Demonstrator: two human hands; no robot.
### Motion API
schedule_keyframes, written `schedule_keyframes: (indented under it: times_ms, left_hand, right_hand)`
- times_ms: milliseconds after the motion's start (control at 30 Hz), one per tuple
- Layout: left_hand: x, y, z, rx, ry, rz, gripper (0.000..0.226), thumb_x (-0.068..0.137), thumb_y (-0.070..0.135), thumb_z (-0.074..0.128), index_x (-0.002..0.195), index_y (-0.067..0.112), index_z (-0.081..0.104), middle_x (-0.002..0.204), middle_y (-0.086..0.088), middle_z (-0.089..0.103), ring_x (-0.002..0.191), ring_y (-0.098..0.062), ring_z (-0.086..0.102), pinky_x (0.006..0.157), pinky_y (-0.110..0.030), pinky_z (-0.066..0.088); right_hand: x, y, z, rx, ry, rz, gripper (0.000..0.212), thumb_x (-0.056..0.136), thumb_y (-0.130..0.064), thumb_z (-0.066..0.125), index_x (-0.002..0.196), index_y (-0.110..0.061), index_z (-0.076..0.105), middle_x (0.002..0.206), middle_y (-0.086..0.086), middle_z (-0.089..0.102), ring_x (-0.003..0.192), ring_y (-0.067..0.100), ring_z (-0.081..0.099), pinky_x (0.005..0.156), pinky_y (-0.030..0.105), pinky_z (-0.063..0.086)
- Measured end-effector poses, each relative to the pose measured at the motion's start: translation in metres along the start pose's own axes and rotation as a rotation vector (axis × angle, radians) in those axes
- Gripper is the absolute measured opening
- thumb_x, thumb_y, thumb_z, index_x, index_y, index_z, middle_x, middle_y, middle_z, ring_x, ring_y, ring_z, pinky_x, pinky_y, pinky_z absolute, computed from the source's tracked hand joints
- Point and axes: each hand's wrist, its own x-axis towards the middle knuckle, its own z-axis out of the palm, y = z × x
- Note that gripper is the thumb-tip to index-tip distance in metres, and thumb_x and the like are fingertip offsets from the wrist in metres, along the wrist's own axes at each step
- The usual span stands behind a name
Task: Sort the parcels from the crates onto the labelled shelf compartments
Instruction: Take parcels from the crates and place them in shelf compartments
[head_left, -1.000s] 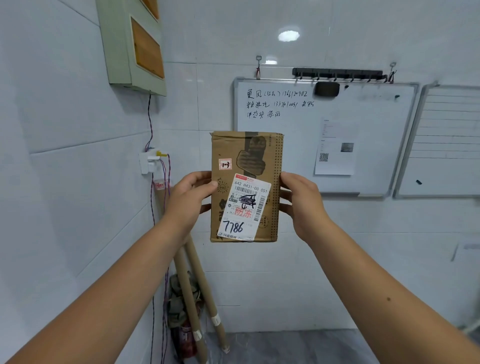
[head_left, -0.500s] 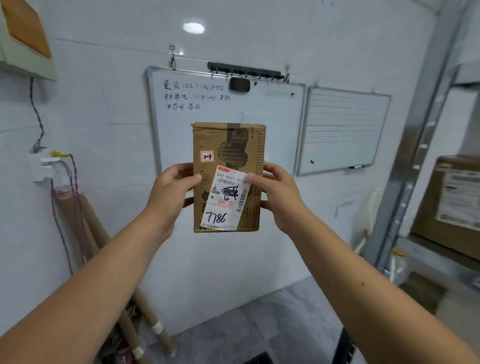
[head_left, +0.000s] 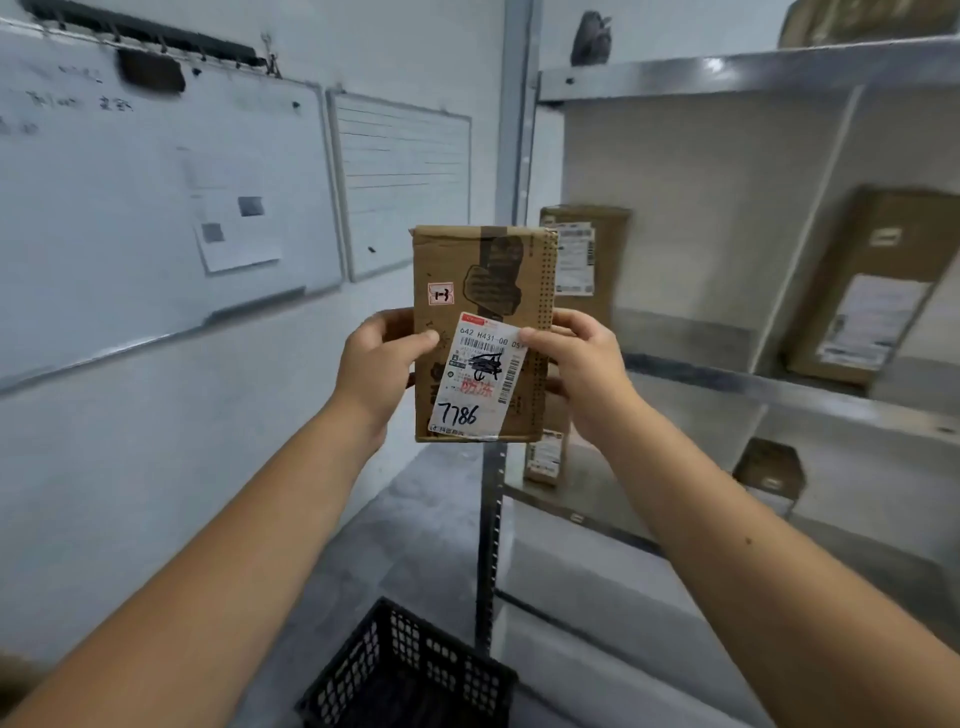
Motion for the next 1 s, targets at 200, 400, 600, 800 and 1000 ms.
schedule_keyframes:
  times_ms: [200,400,600,800,1000]
  left_hand:
    - [-0.037,-0.008,0.108,-0.058,-0.266,-0.015,0.016,0.097,0.01,0.065,0.109,0.02,0.07,0.094,0.004,0.079,0.084,-0.015,0.077,0.067,-0.03,0.058]
    - [-0.087,0.002,0.213,-0.039,-0.471,0.057,0.025,0.094,0.016,0.073,0.119,0.018,0.066,0.111,-0.003,0.076,0.101,-0.022,0.075,0.083,-0.04,0.062]
    - [-0.157,0.018,0.319,-0.074,-0.616,0.09,0.025,0.093,0.017,0.075,0.114,0.026,0.065,0.116,-0.002,0.074,0.109,-0.025,0.072,0.092,-0.049,0.061]
    - [-0.259,0.036,0.427,-0.067,-0.688,0.222,0.026,0.094,0.019,0.076,0.115,0.026,0.063,0.112,0.008,0.071,0.106,-0.014,0.07,0.083,-0.039,0.064]
    - [-0.338,0.043,0.515,-0.051,-0.81,0.306,0.031,0.092,0.022,0.077,0.118,0.027,0.059,0.111,0.014,0.069,0.106,-0.011,0.069,0.081,-0.031,0.062]
  right_hand:
    - [-0.069,-0.009,-0.117,-0.143,0.254,-0.048,0.025,0.093,-0.011,0.074,0.117,-0.015,0.069,0.1,0.003,0.08,0.09,0.018,0.078,0.075,0.037,0.064]
    - [-0.137,-0.027,-0.226,-0.287,0.46,-0.106,0.031,0.083,-0.024,0.076,0.112,-0.019,0.069,0.111,0.008,0.075,0.099,0.026,0.075,0.08,0.05,0.065]
    - [-0.214,-0.037,-0.33,-0.389,0.625,-0.179,0.042,0.075,-0.041,0.076,0.114,-0.029,0.065,0.112,0.0,0.073,0.105,0.025,0.071,0.084,0.05,0.064]
    - [-0.294,-0.053,-0.437,-0.486,0.77,-0.228,0.047,0.084,-0.025,0.079,0.123,-0.03,0.054,0.113,-0.004,0.07,0.104,0.015,0.069,0.084,0.042,0.064]
    - [-0.37,-0.067,-0.532,-0.55,0.89,-0.232,0.041,0.084,-0.019,0.08,0.114,-0.031,0.055,0.104,-0.011,0.069,0.096,0.008,0.068,0.083,0.038,0.063]
